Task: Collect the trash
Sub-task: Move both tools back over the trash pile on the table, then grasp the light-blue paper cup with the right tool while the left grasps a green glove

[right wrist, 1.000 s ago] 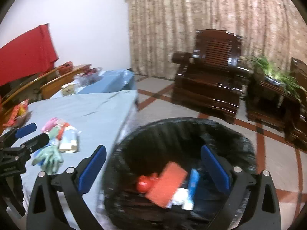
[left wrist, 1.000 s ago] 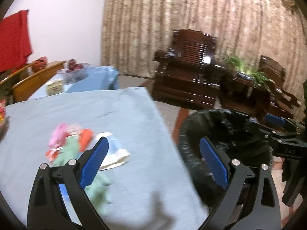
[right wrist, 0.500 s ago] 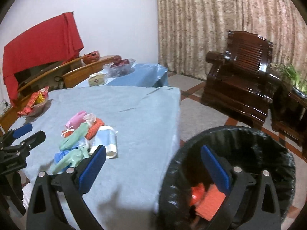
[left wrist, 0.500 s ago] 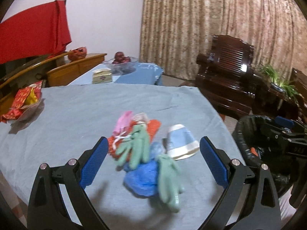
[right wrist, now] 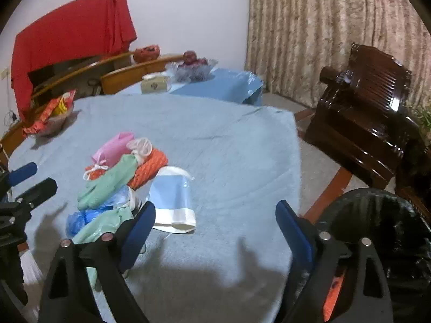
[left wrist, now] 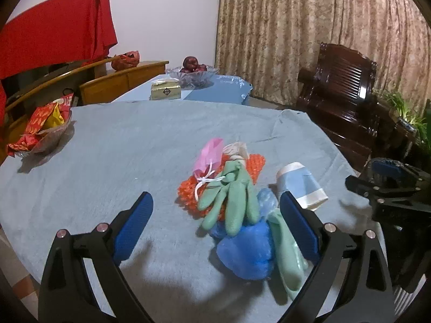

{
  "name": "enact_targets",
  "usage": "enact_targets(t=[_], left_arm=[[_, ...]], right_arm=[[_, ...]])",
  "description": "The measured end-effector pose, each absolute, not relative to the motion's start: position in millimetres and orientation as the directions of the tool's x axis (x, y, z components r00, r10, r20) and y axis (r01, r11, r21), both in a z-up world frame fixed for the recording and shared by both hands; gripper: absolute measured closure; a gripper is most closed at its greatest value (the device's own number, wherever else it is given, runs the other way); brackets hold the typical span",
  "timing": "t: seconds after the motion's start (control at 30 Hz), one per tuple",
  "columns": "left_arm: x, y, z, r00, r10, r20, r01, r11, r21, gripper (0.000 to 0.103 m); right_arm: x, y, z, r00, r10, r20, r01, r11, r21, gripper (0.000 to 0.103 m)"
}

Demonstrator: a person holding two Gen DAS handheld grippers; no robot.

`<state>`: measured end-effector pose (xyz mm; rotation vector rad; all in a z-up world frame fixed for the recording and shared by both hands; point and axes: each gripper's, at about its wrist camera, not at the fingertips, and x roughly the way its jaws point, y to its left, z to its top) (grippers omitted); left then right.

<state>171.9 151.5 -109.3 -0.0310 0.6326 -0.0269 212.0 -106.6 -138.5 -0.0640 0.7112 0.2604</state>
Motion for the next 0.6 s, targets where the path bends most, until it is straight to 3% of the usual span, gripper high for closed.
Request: enact_targets(t=[0.23, 0.5, 0.6], left_arm=[[184.4, 155.4, -125.4, 0.789, -0.040, -0.614, 0.011, 0.999, -0.051, 0.019], [199.4, 156.9, -136.7, 0.777, -0.050, -0.627, 0.014, 0.998, -0.062, 0.022], [206.8, 155.1, -138.8, 0.774, -0.054, -0.631, 0.018, 0.998, -0.062, 0.025]], right_arm=[[236.6, -91.2, -171.0, 0.651, 0.231, -0.723, -0.291, 0.956, 0.043, 0.043], [251.9, -87.6, -190.8, 0.590, 0.254, -0.766, -0.307, 0.949, 0.079, 0.052], [255.9, -84.1, -195.5, 0.566, 0.265, -0.780, -0.322, 0.943, 0.086, 0.060]])
